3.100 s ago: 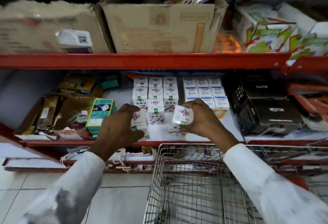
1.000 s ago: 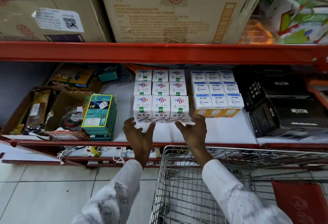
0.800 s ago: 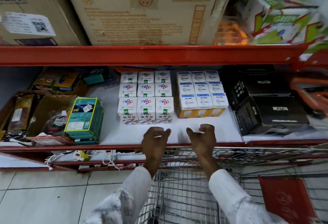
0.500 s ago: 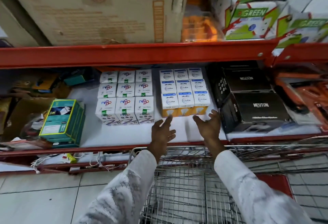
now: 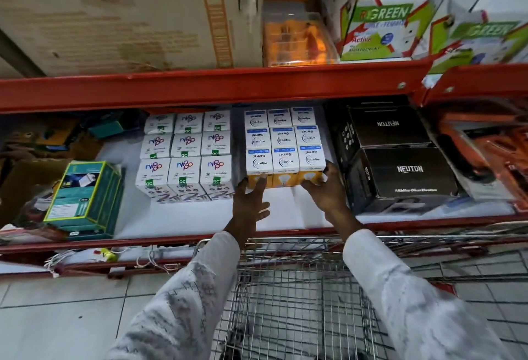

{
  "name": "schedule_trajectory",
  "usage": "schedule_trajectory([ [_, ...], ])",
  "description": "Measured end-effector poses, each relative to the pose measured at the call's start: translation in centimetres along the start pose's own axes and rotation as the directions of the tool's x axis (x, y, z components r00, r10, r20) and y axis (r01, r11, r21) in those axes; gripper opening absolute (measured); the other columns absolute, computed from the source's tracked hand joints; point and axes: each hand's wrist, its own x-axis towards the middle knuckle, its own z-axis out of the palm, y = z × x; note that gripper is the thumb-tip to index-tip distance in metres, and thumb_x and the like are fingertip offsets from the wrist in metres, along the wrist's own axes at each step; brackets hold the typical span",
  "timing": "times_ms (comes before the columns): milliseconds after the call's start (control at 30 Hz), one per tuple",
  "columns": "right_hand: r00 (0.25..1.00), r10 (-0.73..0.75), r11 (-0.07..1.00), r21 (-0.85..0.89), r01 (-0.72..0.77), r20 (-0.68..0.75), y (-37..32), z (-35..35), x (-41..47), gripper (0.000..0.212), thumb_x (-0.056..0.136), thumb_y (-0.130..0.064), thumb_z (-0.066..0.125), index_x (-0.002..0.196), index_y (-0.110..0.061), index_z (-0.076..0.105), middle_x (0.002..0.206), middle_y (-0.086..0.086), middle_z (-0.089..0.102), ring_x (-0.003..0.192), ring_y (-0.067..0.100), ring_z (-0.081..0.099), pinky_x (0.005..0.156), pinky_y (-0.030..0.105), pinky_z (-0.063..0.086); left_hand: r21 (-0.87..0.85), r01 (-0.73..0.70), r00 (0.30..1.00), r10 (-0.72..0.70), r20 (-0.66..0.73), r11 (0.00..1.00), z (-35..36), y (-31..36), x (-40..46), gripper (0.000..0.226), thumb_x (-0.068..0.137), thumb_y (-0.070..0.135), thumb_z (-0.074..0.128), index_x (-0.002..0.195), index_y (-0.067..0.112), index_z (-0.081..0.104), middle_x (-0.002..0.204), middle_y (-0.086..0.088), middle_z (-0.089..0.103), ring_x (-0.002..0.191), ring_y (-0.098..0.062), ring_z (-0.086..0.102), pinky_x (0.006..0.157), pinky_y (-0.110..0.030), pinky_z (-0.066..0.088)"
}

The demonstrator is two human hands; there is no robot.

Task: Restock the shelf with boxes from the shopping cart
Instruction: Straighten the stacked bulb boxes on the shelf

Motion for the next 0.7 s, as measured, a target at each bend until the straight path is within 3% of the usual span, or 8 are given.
schedule_trajectory([
  [100, 0.999, 0.015, 1.0, 0.009, -0.015, 0.032, -0.3, -0.4, -0.4, 0.066, 0.069, -0.018, 0.081, 0.128, -0.021, 0.052, 0.122, -0.001, 0.068, 0.109, 0.018, 0.065, 0.095, 0.043, 0.054, 0.074, -0.037, 0.998, 0.034, 0.046, 0.997, -0.1, 0.3, -0.3, 0.058, 0.089, 0.046, 0.061, 0.14, 0.028, 0.04, 0.144, -0.013, 0.049, 0.116, -0.043, 0.06, 0.087, -0.044, 0.054],
  [200, 0.999, -0.017, 0.999, 0.029, 0.015, 0.047, -1.7, -1.2, -2.3, 0.065, 0.073, -0.015, 0.08, 0.131, -0.017, 0.05, 0.119, -0.007, 0.062, 0.106, 0.016, 0.062, 0.099, 0.045, 0.052, 0.169, -0.057, 0.998, 0.059, -0.007, 0.984, 0.2, 0.4, -1.4, 0.064, 0.087, 0.05, 0.063, 0.142, 0.031, 0.037, 0.115, -0.005, 0.063, 0.104, -0.037, 0.064, 0.09, -0.048, 0.056],
  [267, 0.999, -0.045, 0.998, 0.036, 0.045, 0.009, -2.8, -2.2, -4.2, 0.067, 0.078, -0.012, 0.078, 0.137, -0.014, 0.047, 0.119, -0.008, 0.054, 0.106, 0.016, 0.058, 0.095, 0.037, 0.053, 0.313, -0.056, 0.989, 0.095, -0.111, 0.948, 0.5, -0.4, -2.3, 0.089, 0.075, 0.066, 0.066, 0.146, 0.027, 0.029, 0.098, -0.006, 0.071, 0.101, -0.038, 0.068, 0.095, -0.054, 0.055],
  [333, 0.991, -0.116, 0.991, 0.063, 0.12, -0.061, -3.6, -3.8, -6.3, 0.057, 0.082, -0.013, 0.075, 0.133, -0.018, 0.052, 0.12, -0.009, 0.058, 0.102, 0.014, 0.063, 0.082, 0.022, 0.055, 0.417, -0.067, 0.973, 0.153, -0.175, 0.907, 1.6, -1.4, -4.1, 0.109, 0.06, 0.079, 0.064, 0.144, 0.019, 0.028, 0.104, -0.013, 0.075, 0.105, -0.035, 0.069, 0.098, -0.052, 0.053],
  [400, 0.958, -0.24, 0.969, 0.02, 0.246, -0.158, -4.0, -6.0, -7.9, 0.042, 0.085, -0.016, 0.071, 0.124, -0.025, 0.058, 0.117, -0.005, 0.065, 0.095, 0.01, 0.067, 0.072, 0.014, 0.055, 0.425, -0.124, 0.968, 0.203, -0.146, 0.897, 4.3, -1.8, -6.4, 0.095, 0.069, 0.067, 0.07, 0.14, 0.014, 0.035, 0.112, -0.005, 0.07, 0.106, -0.028, 0.067, 0.1, -0.04, 0.05],
  [500, 0.864, -0.392, 0.92, -0.115, 0.375, -0.315, -3.8, -10.7, -8.3, 0.033, 0.087, -0.02, 0.067, 0.119, -0.024, 0.061, 0.114, 0.001, 0.065, 0.098, 0.016, 0.065, 0.082, 0.035, 0.057, 0.391, -0.164, 0.982, 0.189, -0.025, 0.906, 9.2, -2.2, -7.9, 0.076, 0.074, 0.054, 0.075, 0.134, 0.019, 0.044, 0.12, -0.005, 0.065, 0.105, -0.024, 0.066, 0.097, -0.038, 0.052],
  [600, 0.816, -0.428, 0.884, -0.368, 0.288, -0.389, -2.4, -15.6, -7.1, 0.05, 0.083, -0.02, 0.067, 0.131, -0.016, 0.053, 0.132, 0.012, 0.054, 0.121, 0.03, 0.05, 0.104, 0.04, 0.04, 0.358, -0.165, 0.985, 0.137, 0.101, 0.919, 13.4, -2.5, -8.5, 0.081, 0.07, 0.056, 0.078, 0.136, 0.025, 0.043, 0.129, -0.005, 0.061, 0.112, -0.027, 0.064, 0.099, -0.047, 0.053],
  [700, 0.846, -0.286, 0.875, -0.482, 0.04, -0.449, -0.6, -19.5, -5.7, 0.068, 0.081, -0.029, 0.068, 0.14, -0.009, 0.041, 0.143, 0.023, 0.045, 0.129, 0.044, 0.039, 0.108, 0.049, 0.033, 0.353, -0.229, 0.968, 0.174, 0.179, 0.907, 16.9, -3.3, -9.2, 0.065, 0.074, 0.045, 0.08, 0.129, 0.032, 0.047, 0.118, 0.004, 0.058, 0.112, -0.019, 0.059, 0.102, -0.04, 0.05],
])
